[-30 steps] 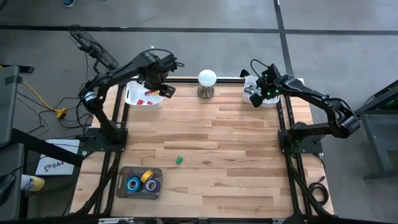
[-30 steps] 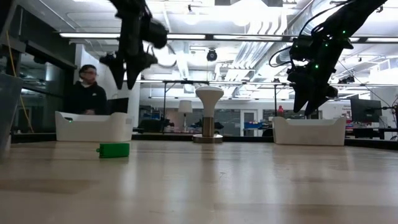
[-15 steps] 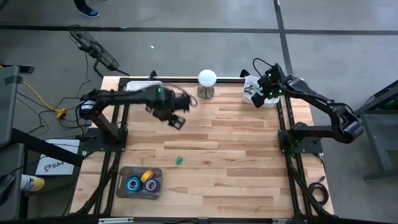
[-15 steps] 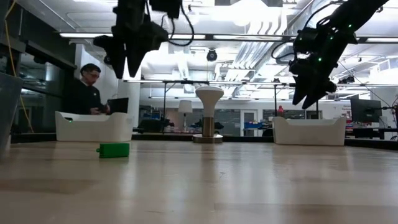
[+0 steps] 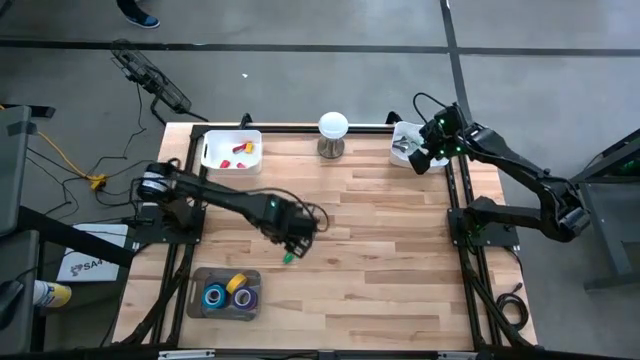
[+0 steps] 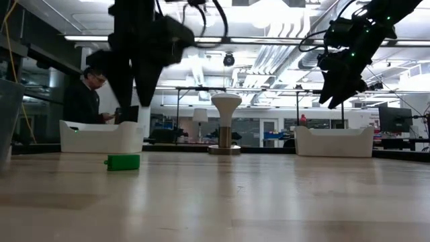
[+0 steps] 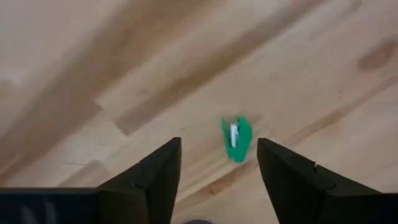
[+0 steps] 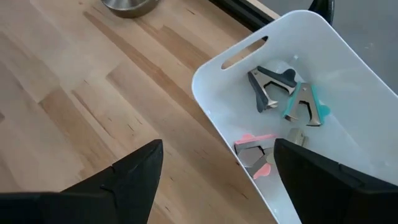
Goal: Pick and place Stapler, Stapler remover, tape
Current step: Put the green stapler into the left white bin
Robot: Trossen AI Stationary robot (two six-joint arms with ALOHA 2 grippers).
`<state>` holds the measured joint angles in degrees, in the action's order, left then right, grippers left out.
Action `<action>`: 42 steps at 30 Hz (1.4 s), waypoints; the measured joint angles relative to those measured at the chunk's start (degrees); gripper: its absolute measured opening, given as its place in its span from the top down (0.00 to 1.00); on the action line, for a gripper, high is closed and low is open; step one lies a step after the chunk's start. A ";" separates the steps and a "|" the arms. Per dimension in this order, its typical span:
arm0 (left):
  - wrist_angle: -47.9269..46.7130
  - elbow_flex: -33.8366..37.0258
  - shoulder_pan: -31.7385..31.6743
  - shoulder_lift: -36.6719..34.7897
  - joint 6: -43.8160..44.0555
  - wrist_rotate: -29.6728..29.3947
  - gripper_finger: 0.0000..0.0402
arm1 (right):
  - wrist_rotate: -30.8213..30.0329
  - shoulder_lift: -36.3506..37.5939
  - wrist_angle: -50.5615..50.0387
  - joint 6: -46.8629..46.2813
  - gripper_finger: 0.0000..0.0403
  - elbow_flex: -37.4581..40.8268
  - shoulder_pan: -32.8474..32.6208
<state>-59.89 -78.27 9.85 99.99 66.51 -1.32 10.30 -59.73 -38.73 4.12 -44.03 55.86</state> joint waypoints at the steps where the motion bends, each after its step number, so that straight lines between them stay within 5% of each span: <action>1: 0.80 0.13 0.43 1.07 -0.42 0.89 0.48 | 0.19 0.19 -0.17 -0.02 0.26 0.00 0.00; 10: 5.15 0.07 1.07 8.58 -1.50 8.27 0.25 | 1.18 0.42 -1.65 -0.13 0.26 0.00 0.00; 24: 6.98 0.03 1.05 13.66 -2.20 9.89 0.24 | 1.71 0.60 -2.17 -0.18 0.26 0.00 -0.01; 29: 8.56 0.03 1.05 13.66 -2.21 10.62 0.36 | 1.71 0.60 -2.18 -0.20 0.26 0.00 0.00; 42: 7.97 -0.21 0.92 15.99 -3.14 13.96 0.83 | 1.71 0.58 -2.13 -0.17 0.26 0.00 -0.02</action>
<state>-51.92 -78.48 10.76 115.98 63.37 12.65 12.01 -59.16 -40.86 3.95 -44.03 55.83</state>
